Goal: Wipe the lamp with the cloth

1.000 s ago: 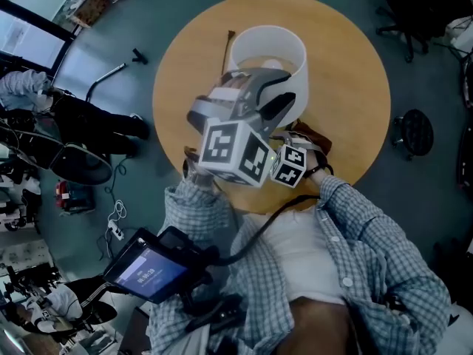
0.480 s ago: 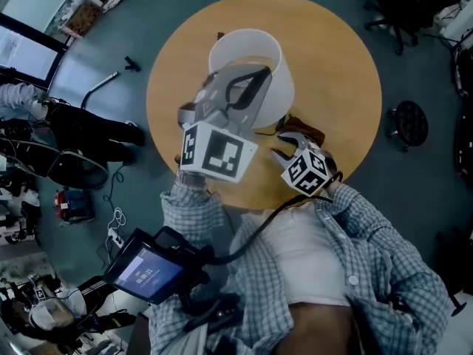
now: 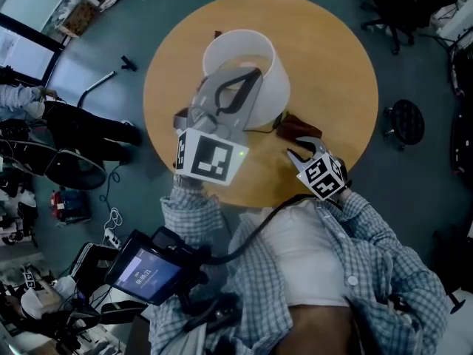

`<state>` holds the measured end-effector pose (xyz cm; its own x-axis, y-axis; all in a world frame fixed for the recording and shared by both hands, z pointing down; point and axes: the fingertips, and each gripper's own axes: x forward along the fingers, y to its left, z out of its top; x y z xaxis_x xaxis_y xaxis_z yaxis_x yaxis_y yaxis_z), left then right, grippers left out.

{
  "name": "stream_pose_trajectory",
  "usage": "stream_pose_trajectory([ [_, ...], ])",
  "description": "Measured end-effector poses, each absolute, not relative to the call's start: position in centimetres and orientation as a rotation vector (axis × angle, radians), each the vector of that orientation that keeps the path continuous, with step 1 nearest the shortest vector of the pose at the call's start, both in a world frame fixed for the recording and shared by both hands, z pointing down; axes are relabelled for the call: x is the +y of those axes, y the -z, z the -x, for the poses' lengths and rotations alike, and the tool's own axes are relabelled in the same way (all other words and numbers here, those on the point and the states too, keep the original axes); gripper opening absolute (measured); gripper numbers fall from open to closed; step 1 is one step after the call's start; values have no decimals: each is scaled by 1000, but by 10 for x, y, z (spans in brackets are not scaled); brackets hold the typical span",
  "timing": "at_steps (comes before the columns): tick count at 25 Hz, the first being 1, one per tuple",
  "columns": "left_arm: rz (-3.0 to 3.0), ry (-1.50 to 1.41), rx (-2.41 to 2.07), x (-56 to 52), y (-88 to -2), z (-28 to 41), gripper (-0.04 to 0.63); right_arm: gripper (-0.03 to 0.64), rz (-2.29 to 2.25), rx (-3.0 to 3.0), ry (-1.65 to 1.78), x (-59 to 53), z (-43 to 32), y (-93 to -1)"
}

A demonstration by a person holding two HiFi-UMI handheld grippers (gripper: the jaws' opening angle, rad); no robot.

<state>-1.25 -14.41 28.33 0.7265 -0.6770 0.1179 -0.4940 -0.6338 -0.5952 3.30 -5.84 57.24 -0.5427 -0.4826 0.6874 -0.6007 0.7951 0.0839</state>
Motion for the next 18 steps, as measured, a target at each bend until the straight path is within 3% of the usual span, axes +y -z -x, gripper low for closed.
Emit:
stream_pose_trajectory([
  [6,2371,375,932,-141,-269,17,5,101,-860,-2271,-211,-65,-39,-561],
  [10,2414,315,956,-128,-261,28,5,7,-941,-2344,-174,-79,-44,-535],
  [18,2732,87,1117,-68,-315,56,5,3,-956,-2579,-316,-78,-27,-505],
])
